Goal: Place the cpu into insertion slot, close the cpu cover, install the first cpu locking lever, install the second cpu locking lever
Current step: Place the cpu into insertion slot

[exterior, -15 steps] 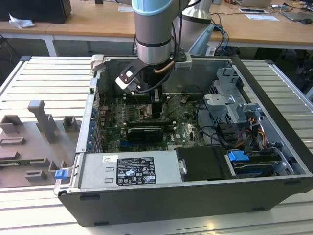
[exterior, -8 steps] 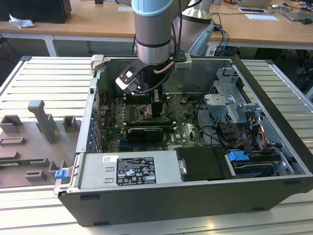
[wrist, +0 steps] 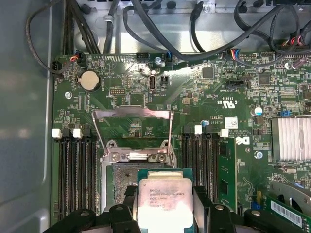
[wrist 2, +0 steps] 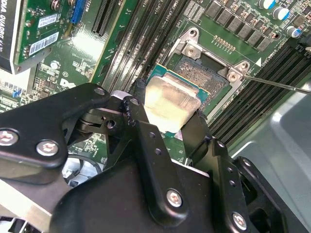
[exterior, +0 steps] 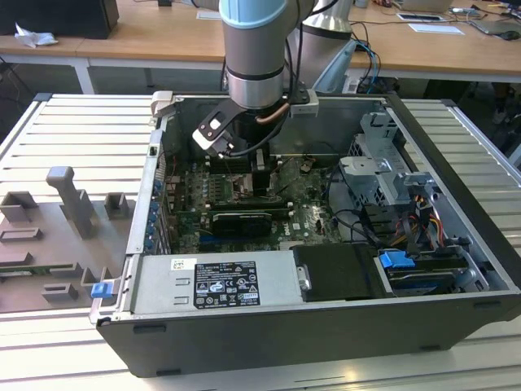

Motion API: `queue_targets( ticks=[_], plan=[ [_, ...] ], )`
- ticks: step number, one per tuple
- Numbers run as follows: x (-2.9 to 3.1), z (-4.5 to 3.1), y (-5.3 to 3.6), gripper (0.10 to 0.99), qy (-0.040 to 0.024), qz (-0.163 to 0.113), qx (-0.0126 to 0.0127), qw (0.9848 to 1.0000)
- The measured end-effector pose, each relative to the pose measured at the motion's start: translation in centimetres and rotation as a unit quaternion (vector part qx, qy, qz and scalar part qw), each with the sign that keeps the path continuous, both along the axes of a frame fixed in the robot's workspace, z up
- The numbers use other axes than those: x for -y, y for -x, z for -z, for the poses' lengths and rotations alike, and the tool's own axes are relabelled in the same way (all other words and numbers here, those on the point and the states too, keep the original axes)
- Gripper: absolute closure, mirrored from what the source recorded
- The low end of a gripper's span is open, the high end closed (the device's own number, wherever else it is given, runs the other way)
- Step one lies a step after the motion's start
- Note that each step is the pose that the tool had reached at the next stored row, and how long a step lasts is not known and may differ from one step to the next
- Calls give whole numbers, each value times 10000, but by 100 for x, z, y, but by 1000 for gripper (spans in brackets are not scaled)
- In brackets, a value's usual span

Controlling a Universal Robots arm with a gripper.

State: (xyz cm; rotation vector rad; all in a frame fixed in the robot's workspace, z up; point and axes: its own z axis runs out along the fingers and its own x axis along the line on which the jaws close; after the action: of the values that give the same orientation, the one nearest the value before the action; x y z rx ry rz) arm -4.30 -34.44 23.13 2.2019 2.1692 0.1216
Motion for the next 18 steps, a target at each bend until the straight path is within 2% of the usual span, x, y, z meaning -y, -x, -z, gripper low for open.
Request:
queue_targets(
  ticks=[4,8,12,18],
  plan=[
    [-10,12,2,549,-1,2,0,10000],
    [-74,57,2,549,0,0,0,10000],
    [-106,76,5,549,0,0,0,10000],
    [-126,102,24,549,0,0,0,10000]
  ],
)
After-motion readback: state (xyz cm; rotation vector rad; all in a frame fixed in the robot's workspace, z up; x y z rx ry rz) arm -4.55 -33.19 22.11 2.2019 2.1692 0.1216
